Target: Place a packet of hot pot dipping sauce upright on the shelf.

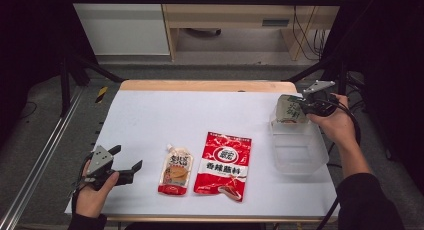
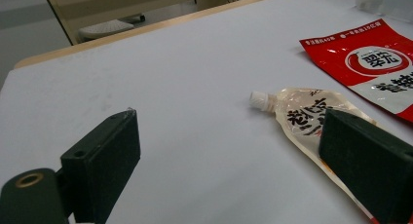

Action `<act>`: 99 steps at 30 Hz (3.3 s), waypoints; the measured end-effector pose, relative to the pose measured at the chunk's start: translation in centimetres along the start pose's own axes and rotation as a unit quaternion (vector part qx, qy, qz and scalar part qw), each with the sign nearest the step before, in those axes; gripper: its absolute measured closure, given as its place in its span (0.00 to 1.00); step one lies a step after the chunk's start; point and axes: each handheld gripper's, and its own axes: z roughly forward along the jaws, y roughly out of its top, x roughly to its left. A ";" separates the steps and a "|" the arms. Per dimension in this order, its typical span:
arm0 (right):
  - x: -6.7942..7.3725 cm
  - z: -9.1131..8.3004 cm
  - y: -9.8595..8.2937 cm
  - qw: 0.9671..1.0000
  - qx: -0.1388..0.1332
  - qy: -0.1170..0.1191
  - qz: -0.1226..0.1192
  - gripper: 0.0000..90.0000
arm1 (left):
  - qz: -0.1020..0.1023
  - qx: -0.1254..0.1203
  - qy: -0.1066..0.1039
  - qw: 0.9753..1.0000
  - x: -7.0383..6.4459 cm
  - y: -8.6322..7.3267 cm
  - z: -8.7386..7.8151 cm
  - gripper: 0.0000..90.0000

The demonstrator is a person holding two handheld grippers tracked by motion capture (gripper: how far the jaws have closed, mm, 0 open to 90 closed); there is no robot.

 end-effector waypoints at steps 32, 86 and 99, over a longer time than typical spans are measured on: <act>5.0 -11.3 1.6 0.994 -0.103 0.007 -0.037 0.11 | 0.024 0.021 -0.013 0.999 -0.7 0.0 0.5 0.07; 27.6 -7.4 10.0 0.964 -0.115 0.222 -0.092 0.31 | 0.066 0.048 -0.053 0.995 -3.4 -0.6 0.3 0.04; 29.5 -5.4 10.6 0.960 -0.103 0.241 -0.094 0.39 | 0.071 0.056 -0.061 0.994 -3.7 -0.7 0.5 0.04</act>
